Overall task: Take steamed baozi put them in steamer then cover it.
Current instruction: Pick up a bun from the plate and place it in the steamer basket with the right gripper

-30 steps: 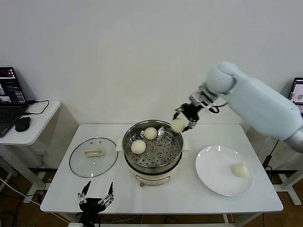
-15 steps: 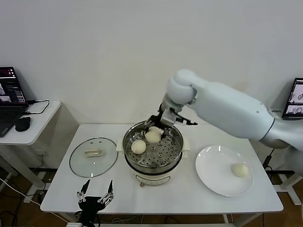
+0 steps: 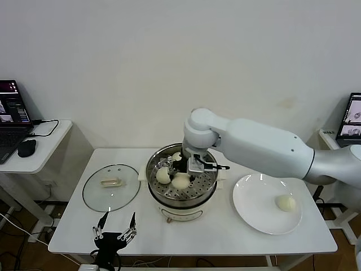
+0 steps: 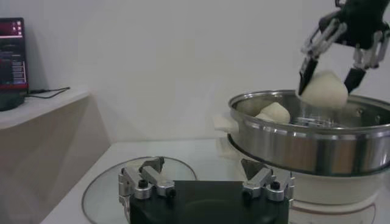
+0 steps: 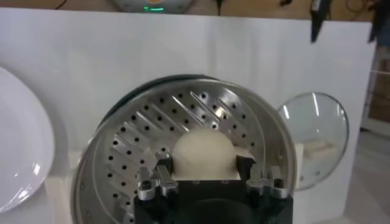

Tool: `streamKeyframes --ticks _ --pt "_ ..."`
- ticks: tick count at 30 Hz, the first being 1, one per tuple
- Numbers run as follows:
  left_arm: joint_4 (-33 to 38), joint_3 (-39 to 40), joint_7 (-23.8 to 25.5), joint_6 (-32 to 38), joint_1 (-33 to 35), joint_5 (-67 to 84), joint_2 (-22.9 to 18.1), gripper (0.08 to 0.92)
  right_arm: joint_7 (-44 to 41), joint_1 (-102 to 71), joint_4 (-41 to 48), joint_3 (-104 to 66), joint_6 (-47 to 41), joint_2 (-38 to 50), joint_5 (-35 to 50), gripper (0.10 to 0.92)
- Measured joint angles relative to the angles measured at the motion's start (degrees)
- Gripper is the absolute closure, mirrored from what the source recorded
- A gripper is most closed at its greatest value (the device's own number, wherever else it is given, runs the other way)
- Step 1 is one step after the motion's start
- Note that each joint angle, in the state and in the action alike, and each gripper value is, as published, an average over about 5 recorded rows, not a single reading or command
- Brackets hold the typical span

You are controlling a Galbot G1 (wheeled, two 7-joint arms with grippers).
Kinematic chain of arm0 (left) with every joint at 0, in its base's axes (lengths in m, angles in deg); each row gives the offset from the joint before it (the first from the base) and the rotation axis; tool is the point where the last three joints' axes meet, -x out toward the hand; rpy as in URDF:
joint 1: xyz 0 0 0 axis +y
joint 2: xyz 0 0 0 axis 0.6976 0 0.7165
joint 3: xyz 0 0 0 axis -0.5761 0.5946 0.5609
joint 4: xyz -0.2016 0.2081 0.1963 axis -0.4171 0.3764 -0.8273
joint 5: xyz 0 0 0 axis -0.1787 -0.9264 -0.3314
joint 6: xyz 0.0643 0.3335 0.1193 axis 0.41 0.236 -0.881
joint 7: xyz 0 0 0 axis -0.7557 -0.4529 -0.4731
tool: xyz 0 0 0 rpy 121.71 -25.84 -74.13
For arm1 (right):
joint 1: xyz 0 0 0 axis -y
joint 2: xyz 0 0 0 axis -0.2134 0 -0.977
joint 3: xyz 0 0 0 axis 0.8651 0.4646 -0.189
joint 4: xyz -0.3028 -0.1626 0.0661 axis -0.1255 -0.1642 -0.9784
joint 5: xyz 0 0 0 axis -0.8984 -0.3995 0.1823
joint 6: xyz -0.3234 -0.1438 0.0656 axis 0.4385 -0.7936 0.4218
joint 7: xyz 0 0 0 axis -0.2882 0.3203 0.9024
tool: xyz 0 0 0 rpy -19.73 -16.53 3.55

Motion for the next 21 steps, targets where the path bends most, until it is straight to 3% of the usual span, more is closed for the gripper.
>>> streamKeyframes --ticks 21 --pt "0.2 0.1 0.0 0.0 0.4 0.3 0.1 0.177 0.7 -2.4 1.0 2.9 -0.1 -1.9 -2.1 0.372"
